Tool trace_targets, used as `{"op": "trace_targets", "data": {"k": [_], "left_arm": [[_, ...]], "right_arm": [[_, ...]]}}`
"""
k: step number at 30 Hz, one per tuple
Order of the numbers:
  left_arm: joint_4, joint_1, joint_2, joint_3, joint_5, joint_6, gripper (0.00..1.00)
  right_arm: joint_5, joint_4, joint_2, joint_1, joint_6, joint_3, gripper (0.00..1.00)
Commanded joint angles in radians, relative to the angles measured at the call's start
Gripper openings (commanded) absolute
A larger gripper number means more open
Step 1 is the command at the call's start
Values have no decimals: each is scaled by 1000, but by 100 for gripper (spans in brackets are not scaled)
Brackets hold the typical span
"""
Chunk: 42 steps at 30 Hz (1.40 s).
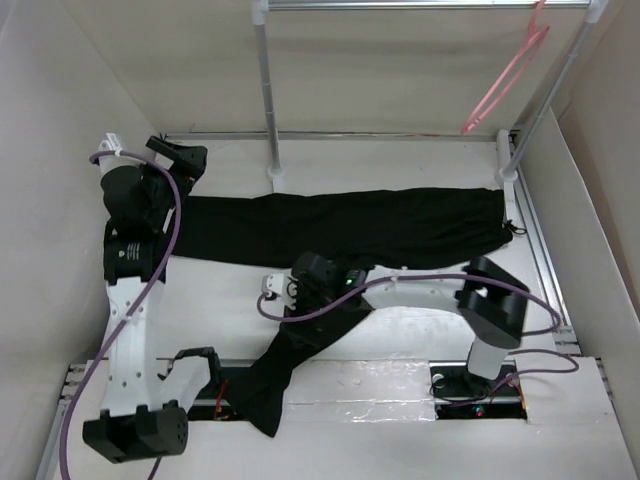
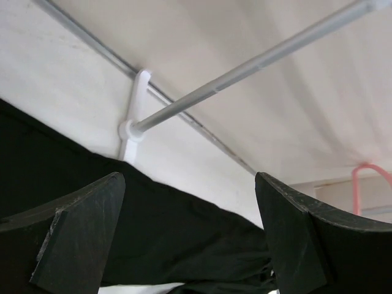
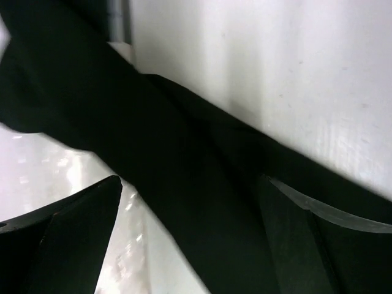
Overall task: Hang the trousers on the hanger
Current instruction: Flatten out the trousers at the center of the board.
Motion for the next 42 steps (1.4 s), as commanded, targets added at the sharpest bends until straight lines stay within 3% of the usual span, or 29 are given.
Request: {"op": "trace_targets", "data": {"k": [1,4,7,8,10,11,14,19,26,33,35,38,41,42], "left_arm": [[-78,3,-32,-12,1,13,85],[-128,3,-59,-15,0,47,85],[-136,3,-89,-38,-4,53,84],[-136,3,-91,-41,-5,53,84],[-145,3,-83,-41,-2,61,85],[-147,3,-77,-37,-2,64,84],[-147,3,-37,8,12,78,84],[-176,3,70,136,53,93,84],[-230,3,110,215,38,116,84],[-360,3,95,193,-72,196,83],[-388,3,89,175,-91,222,83],[-431,3,70,97,-99,260,82],[-431,3,15,-35,-103,268,79],[-414,3,1,-66,-81,271,77]], "right_arm": [[-5,24,130,14,-80,59,97],[27,19,195,48,-85,82,92],[39,45,209,48,-80,85,72],[47,29,217,48,-85,98,38],[76,-2,214,39,-88,145,6],[94,-13,197,27,-88,154,0],[102,-20,93,-33,-80,185,0],[47,-83,-91,-243,-77,321,0],[53,-143,-211,-354,-50,403,0],[154,-154,-277,-176,33,78,0],[156,-123,-303,-151,102,-73,0],[136,-94,-316,-151,139,-169,0],[184,-122,-340,-141,118,-207,35],[196,-146,-349,-141,108,-200,57]]}}
